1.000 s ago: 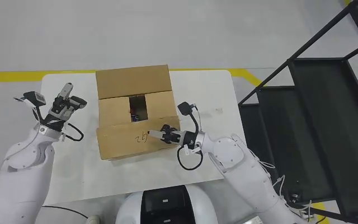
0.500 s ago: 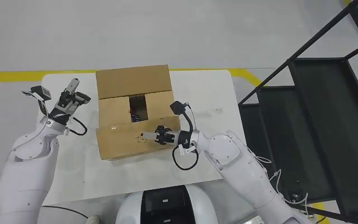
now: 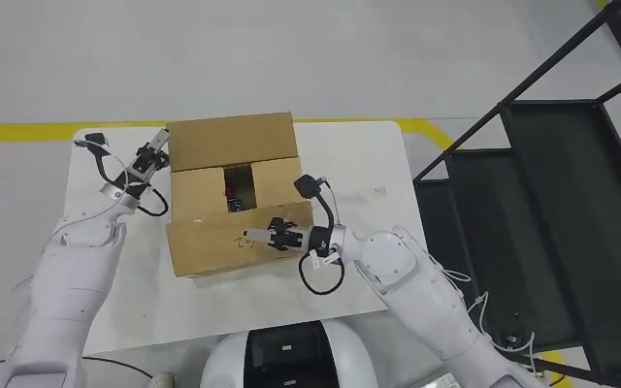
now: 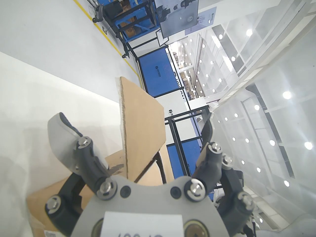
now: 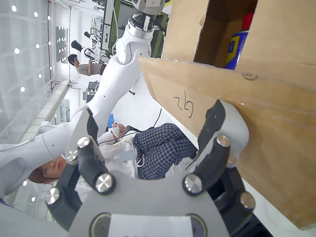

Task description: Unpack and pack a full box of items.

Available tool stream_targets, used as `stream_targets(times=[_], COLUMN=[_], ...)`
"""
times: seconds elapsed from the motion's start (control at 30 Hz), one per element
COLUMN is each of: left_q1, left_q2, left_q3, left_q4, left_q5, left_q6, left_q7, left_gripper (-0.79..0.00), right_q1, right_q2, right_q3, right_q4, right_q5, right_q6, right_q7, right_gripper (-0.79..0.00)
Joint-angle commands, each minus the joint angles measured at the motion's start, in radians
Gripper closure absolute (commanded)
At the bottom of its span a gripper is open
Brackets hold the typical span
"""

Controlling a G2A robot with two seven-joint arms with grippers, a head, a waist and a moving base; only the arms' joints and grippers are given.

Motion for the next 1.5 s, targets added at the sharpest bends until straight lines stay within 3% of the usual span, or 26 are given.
stream_targets(times=[0.0, 0.2, 0.43, 0.5, 0.87, 1.07, 1.23, 1.47], left_q1=[-0.036, -0.111, -0.104, -0.091, 0.050, 0.081, 0.072, 0.065], left_q2=[-0.012, -0.037, -0.030, -0.018, 0.058, 0.074, 0.079, 0.091], left_q3=[0.024, 0.043, -0.019, -0.053, -0.190, -0.194, -0.178, -0.167], left_q4=[0.059, 0.174, 0.155, 0.127, -0.105, -0.153, -0.137, -0.167], left_q5=[-0.054, -0.217, -0.481, -0.551, -0.570, -0.525, -0.502, -0.425], left_q6=[-0.004, -0.062, -0.110, -0.070, 0.180, 0.244, 0.323, 0.431], left_q7=[-0.053, -0.237, -0.547, -0.654, -0.903, -0.967, -1.009, -1.004], left_gripper=[-0.785, -0.785, -0.785, -0.785, -0.785, -0.785, -0.785, -0.785], right_q1=[-0.005, -0.011, 0.001, 0.008, 0.031, 0.023, 0.004, 0.006], right_q2=[0.002, 0.006, 0.007, 0.007, 0.007, 0.009, 0.011, 0.007], right_q3=[0.004, 0.007, -0.005, -0.010, -0.027, -0.034, -0.038, -0.066], right_q4=[-0.006, -0.013, 0.004, 0.011, 0.022, 0.009, -0.022, -0.022], right_q5=[0.000, 0.002, 0.012, 0.013, -0.004, -0.045, -0.083, -0.106], right_q6=[0.002, 0.001, -0.001, 0.002, 0.044, 0.105, 0.160, 0.189], right_q7=[-0.001, 0.000, 0.005, 0.006, -0.002, -0.041, -0.071, -0.105], right_gripper=[-0.785, -0.785, -0.785, -0.785, -0.785, -0.785, -0.785, -0.785])
